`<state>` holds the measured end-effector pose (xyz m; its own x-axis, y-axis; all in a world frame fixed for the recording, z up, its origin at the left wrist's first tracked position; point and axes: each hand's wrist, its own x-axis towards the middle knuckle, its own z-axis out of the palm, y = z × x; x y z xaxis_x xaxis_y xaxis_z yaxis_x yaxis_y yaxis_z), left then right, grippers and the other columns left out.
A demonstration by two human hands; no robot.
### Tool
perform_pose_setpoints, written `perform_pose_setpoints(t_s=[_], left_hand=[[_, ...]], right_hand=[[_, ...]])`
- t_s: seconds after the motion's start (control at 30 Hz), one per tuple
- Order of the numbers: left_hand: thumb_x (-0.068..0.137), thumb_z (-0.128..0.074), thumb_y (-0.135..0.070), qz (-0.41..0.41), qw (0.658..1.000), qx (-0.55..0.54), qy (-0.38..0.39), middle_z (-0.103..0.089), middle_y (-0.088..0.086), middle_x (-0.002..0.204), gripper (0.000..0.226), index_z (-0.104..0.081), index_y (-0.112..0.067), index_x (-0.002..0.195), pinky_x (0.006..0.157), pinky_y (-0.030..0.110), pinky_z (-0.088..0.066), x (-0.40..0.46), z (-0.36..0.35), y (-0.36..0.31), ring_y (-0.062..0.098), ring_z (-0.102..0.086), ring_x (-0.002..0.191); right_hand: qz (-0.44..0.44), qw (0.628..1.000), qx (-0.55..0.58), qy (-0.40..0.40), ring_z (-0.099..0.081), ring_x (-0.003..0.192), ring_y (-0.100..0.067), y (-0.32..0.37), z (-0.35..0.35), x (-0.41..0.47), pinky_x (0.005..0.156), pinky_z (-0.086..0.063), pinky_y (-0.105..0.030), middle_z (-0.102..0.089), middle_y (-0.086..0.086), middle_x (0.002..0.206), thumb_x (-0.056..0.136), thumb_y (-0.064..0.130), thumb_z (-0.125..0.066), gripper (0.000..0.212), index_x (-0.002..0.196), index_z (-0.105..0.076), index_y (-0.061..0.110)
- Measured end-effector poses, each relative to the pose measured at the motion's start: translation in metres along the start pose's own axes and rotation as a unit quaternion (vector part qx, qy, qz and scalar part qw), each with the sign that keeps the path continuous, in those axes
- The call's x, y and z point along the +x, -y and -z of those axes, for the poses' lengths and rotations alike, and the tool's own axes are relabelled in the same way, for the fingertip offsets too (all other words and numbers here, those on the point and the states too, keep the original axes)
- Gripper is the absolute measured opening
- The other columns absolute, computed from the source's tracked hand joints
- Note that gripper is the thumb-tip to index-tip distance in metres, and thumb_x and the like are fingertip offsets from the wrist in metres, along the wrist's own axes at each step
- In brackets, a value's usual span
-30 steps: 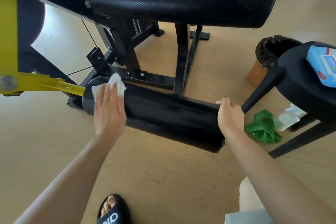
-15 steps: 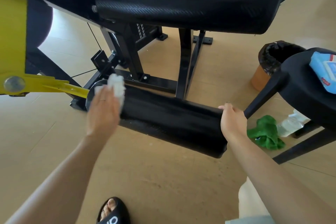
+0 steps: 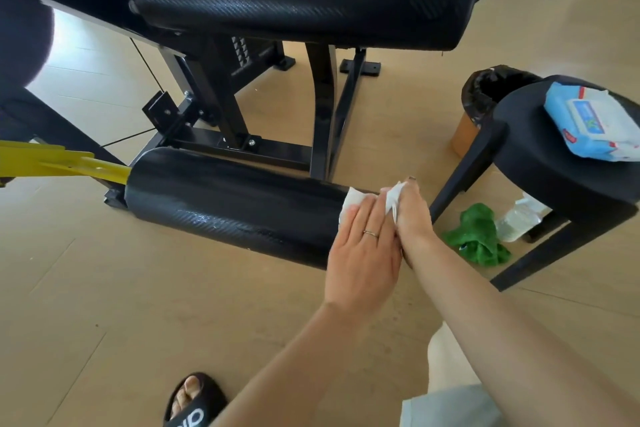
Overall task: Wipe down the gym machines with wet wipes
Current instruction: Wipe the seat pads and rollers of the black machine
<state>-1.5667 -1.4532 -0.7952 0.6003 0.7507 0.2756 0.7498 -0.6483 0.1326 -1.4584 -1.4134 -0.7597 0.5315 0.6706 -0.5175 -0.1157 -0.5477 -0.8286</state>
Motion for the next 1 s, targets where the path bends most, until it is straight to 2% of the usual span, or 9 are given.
perform_pose_setpoints(t_s=[0.13,0.23,0.37,0.43,0.53,0.7,0.77,0.9,1.0], left_hand=[[0.100,-0.042,-0.031,-0.055,0.998,0.025,0.022,-0.050,0.003,0.147,0.048,-0.045,-0.017,0.146,0.117,0.036,-0.032,-0.006,0.036,0.047,0.020,-0.045,0.136],[0.102,-0.032,-0.031,0.116,0.993,0.020,0.012,-0.051,-0.003,0.135,0.038,-0.043,-0.022,0.138,0.104,0.037,-0.047,-0.006,0.055,0.131,0.019,-0.052,0.119],[0.105,-0.012,-0.038,0.194,0.980,0.047,0.014,-0.045,0.007,0.154,0.060,-0.039,-0.010,0.151,0.123,0.040,-0.026,-0.007,0.058,0.166,0.022,-0.035,0.146],[0.107,-0.015,-0.034,0.152,0.988,0.035,0.010,-0.045,0.008,0.153,0.056,-0.037,-0.012,0.153,0.123,0.040,-0.025,0.004,0.049,0.113,0.023,-0.034,0.146],[0.102,-0.017,-0.028,-0.010,0.997,0.049,0.062,-0.050,0.007,0.144,0.057,-0.036,-0.013,0.152,0.118,0.042,-0.031,0.007,0.031,0.023,0.026,-0.040,0.137],[0.107,-0.031,-0.031,-0.054,0.995,0.079,0.042,-0.044,0.004,0.155,0.049,-0.040,-0.015,0.152,0.124,0.032,-0.010,-0.005,0.028,0.046,0.018,-0.031,0.148],[0.107,-0.031,-0.029,0.001,0.997,0.065,0.040,-0.040,0.002,0.157,0.050,-0.031,-0.018,0.156,0.124,0.030,-0.006,-0.009,0.040,0.088,0.015,-0.027,0.149],[0.108,-0.023,-0.029,0.153,0.987,0.036,0.021,-0.039,0.013,0.157,0.053,-0.033,-0.006,0.154,0.124,0.038,-0.019,-0.030,0.063,0.217,0.025,-0.030,0.148],[0.108,-0.025,-0.026,0.226,0.974,0.030,0.002,-0.038,0.020,0.156,0.052,-0.033,0.001,0.152,0.123,0.046,-0.022,-0.033,0.078,0.282,0.033,-0.029,0.148]], right_hand=[[-0.017,1.000,0.009,0.011,-0.062,0.103,-0.027,-0.004,0.001,-0.003,0.096,-0.046,-0.038,-0.068,-0.009,0.114,0.105,0.053,-0.026,0.055,0.115,-0.066,0.017],[-0.008,1.000,-0.002,0.001,-0.060,0.115,-0.028,-0.002,-0.001,-0.008,0.107,-0.045,-0.046,-0.065,-0.007,0.125,0.106,0.055,-0.022,0.060,0.127,-0.067,0.021],[-0.002,1.000,-0.004,-0.017,-0.058,0.119,-0.028,-0.002,-0.003,-0.007,0.111,-0.042,-0.047,-0.064,-0.005,0.127,0.109,0.053,-0.019,0.061,0.130,-0.067,0.020],[0.002,1.000,-0.003,-0.019,-0.060,0.116,-0.027,-0.003,-0.003,-0.005,0.109,-0.044,-0.047,-0.065,-0.005,0.125,0.108,0.054,-0.020,0.062,0.128,-0.068,0.020],[0.004,1.000,-0.001,-0.024,-0.058,0.104,-0.026,-0.005,-0.001,0.003,0.096,-0.043,-0.036,-0.066,-0.005,0.118,0.108,0.052,-0.023,0.061,0.124,-0.068,0.015],[0.045,0.998,-0.028,-0.028,-0.059,0.087,-0.019,-0.010,0.003,0.003,0.073,-0.039,-0.030,-0.065,-0.005,0.102,0.109,0.049,-0.022,0.061,0.117,-0.068,0.010],[0.095,0.992,-0.039,-0.075,-0.056,0.076,-0.010,-0.010,0.001,-0.002,0.063,-0.037,-0.025,-0.062,0.001,0.087,0.110,0.045,-0.023,0.057,0.103,-0.068,0.010],[0.215,0.950,-0.111,-0.199,-0.058,0.087,-0.023,-0.012,-0.002,-0.015,0.071,-0.035,-0.036,-0.060,0.000,0.090,0.109,0.032,-0.027,0.045,0.087,-0.060,0.011],[0.196,0.958,-0.112,-0.176,-0.058,0.099,-0.024,-0.025,-0.009,-0.034,0.080,-0.036,-0.036,-0.062,0.000,0.103,0.109,0.032,-0.027,0.040,0.093,-0.060,0.015]])
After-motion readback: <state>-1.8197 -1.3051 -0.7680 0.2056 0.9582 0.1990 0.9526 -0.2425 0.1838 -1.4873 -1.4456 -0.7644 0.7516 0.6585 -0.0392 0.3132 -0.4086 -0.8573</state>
